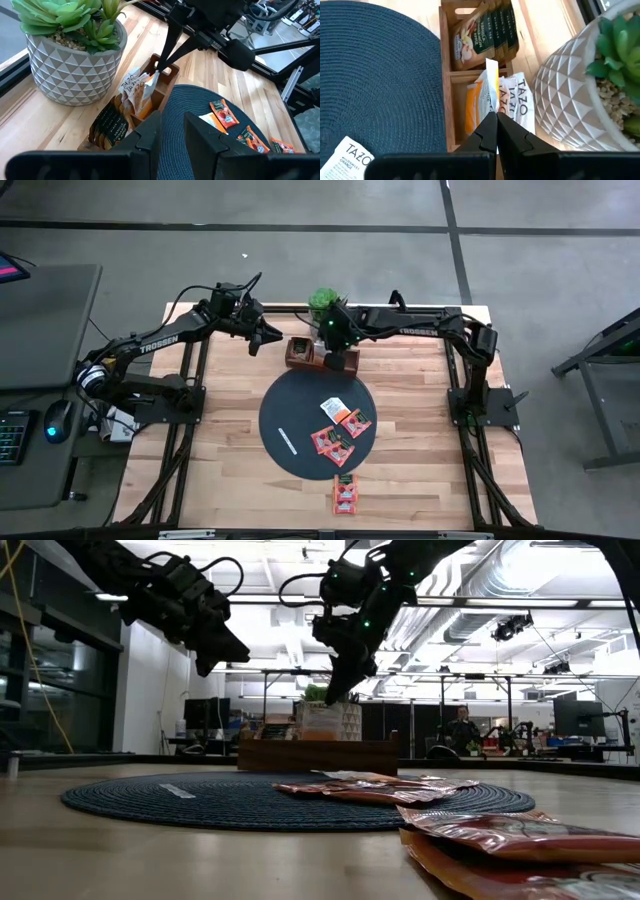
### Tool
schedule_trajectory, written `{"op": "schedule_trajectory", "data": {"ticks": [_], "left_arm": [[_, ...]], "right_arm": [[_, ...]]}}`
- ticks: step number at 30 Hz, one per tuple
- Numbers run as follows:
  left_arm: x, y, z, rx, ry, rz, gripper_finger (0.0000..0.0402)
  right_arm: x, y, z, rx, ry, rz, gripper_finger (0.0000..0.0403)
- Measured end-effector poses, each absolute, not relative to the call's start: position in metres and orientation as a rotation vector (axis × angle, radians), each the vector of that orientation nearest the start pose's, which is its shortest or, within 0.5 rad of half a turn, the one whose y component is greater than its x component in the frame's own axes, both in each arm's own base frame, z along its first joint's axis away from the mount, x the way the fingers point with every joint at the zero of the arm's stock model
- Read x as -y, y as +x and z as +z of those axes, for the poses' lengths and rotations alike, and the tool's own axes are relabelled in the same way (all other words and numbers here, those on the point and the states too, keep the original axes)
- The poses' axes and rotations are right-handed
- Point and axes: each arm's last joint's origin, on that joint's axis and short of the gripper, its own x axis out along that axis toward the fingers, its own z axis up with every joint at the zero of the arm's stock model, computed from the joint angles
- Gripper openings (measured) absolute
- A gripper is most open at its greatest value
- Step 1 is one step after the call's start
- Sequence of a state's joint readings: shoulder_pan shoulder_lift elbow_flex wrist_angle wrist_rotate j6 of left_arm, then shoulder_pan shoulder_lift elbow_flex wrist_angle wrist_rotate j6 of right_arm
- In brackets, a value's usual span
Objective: Pick & Place Tea
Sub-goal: Put the white tea bag into the middle section of the wooden organizer
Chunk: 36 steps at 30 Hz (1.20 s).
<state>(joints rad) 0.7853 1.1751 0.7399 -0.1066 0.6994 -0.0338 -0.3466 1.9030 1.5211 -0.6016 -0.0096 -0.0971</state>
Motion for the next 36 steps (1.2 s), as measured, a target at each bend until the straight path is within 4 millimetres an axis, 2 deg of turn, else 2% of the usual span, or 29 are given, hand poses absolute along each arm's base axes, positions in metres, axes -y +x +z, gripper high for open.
{"op": "schedule_trajectory", "data": {"ticks": [10,22,29,36], "left_arm": [[-0.158,0.185,0.252,-0.398,-0.399,0.09,0.0081],[-0.158,0.185,0.252,-0.399,-0.397,0.09,0.0081],[-0.158,0.185,0.252,-0.394,-0.404,0.061,0.0081],[-0.149,0.193,0.251,-0.404,-0.407,0.005,0.0081]], "right_arm": [[0.138,0.389,0.231,-0.978,0.121,-0.229,0.0011],[0.136,0.39,0.234,-0.962,0.169,-0.264,0.0132],[0.112,0.377,0.269,-0.923,0.167,-0.299,0.014],[0.064,0.356,0.294,-1.004,0.103,-0.36,0.0121]]}}
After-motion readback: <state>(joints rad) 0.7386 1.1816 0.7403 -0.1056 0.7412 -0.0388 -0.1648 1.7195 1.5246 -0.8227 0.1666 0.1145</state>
